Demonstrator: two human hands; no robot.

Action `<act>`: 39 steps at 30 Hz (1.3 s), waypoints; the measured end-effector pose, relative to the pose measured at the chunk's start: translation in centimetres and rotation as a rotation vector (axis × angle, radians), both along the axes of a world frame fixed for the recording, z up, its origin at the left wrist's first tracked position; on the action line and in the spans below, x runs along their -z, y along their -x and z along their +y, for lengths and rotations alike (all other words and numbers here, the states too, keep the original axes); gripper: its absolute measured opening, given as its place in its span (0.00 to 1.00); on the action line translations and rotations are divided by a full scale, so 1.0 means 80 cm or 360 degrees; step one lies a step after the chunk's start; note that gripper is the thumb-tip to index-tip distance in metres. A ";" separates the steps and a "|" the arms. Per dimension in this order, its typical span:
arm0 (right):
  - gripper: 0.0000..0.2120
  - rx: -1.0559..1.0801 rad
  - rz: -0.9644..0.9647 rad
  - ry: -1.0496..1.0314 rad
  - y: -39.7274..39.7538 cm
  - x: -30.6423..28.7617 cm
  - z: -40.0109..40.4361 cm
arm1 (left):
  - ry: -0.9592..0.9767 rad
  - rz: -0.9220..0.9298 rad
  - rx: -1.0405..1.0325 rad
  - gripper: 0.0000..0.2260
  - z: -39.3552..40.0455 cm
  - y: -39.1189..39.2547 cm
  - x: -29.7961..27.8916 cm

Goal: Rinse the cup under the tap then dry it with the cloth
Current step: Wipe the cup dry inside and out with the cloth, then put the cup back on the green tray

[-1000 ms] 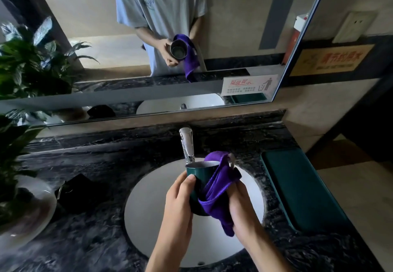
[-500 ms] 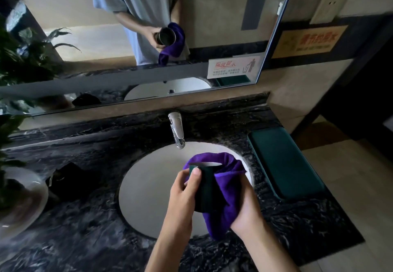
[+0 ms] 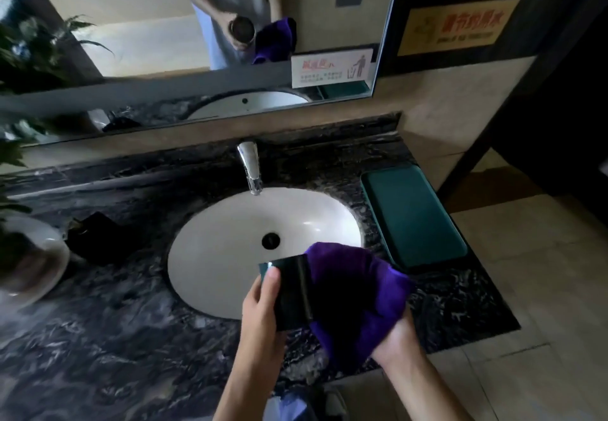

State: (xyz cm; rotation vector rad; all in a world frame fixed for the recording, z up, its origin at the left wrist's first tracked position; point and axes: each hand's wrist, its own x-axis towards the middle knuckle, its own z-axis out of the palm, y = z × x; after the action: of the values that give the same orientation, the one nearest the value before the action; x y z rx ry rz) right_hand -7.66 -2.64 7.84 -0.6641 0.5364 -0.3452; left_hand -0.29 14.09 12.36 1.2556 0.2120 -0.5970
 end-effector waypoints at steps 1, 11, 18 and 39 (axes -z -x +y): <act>0.33 -0.0099 -0.0045 -0.0228 0.007 0.003 0.008 | 0.0068 0.0080 -0.0100 0.17 0.005 0.006 0.004; 0.30 -0.1316 0.0726 0.3057 0.040 0.107 -0.017 | 0.0046 0.0230 -0.0350 0.23 0.022 0.057 0.020; 0.30 -0.1281 0.0916 0.3258 0.055 0.145 0.012 | -0.0062 0.0126 -0.0289 0.22 0.027 0.052 0.032; 0.42 -0.1013 0.0399 0.1528 0.030 0.020 0.044 | -0.0333 -0.0409 0.0242 0.33 0.016 0.029 0.065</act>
State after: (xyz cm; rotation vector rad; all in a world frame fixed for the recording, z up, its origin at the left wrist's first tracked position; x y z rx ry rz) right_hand -10.09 0.89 6.24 -1.7695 0.3437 0.1177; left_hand -2.65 15.37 7.17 1.5469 -0.0372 -0.5466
